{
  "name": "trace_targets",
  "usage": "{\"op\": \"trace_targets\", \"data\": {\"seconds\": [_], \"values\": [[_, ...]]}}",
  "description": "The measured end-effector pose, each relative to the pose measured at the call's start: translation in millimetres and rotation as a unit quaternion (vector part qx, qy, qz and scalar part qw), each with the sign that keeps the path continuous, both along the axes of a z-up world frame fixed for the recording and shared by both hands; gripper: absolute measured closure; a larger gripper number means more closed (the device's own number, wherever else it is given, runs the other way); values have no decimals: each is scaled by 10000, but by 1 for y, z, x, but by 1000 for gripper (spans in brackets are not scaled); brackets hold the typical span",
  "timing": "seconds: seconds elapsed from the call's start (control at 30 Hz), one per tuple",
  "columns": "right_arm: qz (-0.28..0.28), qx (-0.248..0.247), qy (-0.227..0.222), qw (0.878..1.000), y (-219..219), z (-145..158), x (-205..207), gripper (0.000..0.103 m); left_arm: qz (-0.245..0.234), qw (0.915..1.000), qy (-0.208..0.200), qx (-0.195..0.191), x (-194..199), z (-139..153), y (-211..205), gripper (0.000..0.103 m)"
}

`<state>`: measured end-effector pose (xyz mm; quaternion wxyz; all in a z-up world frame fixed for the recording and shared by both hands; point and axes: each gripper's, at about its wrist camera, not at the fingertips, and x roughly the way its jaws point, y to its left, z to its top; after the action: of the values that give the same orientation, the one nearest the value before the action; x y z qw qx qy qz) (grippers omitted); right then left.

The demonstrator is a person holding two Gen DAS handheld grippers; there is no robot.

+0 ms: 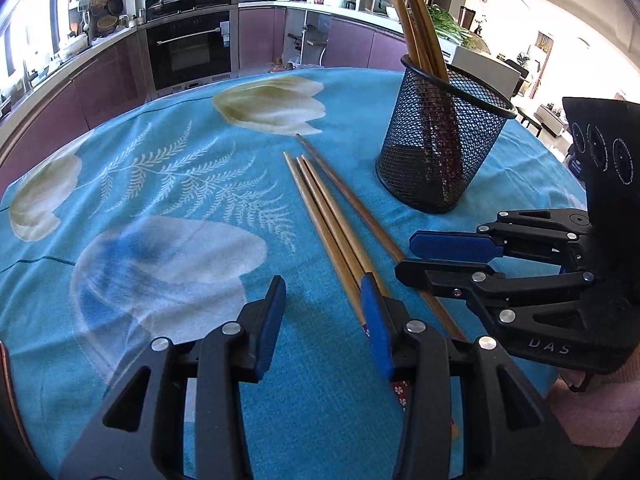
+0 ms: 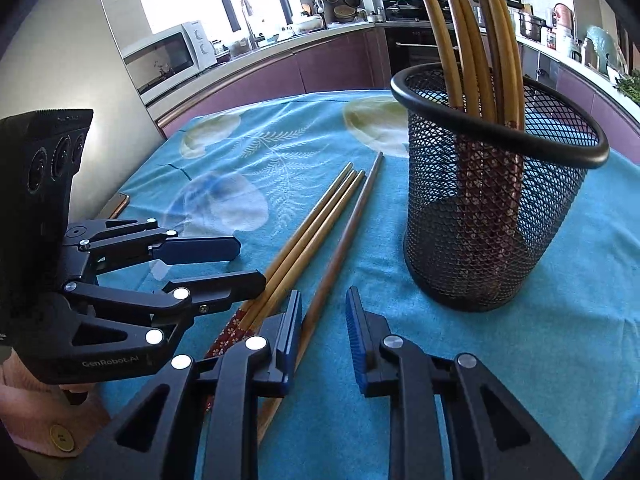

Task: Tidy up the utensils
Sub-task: 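Move both grippers back over the remaining chopsticks on the tablecloth, then close the left gripper on a chopstick while the right gripper grasps another chopstick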

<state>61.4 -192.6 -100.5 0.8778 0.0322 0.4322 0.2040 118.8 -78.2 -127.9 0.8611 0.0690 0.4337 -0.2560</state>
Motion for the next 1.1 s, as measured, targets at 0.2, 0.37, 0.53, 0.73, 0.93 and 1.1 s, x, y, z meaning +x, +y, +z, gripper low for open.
{"op": "trace_targets", "data": {"seconds": [0.2,0.37,0.53,0.73,0.93,1.1], "values": [[-82,145,113,9998,-7,1,-2,91,98,9999,6,77,1,0,1,67],[-27,47,190,9998,-11,4,-12,92,144,9998,15,148,-1,0,4,68],[13,-107,221,9997,-11,5,-16,90,99,9998,50,142,0,0,6,69],[-91,-284,79,9995,-3,3,-3,85,74,9997,27,237,10,-2,-1,70],[-120,-358,9,9993,3,1,8,85,74,9996,50,250,20,-2,-8,77],[-176,-209,75,9996,0,2,11,93,143,9996,44,220,23,-3,-11,87]]}}
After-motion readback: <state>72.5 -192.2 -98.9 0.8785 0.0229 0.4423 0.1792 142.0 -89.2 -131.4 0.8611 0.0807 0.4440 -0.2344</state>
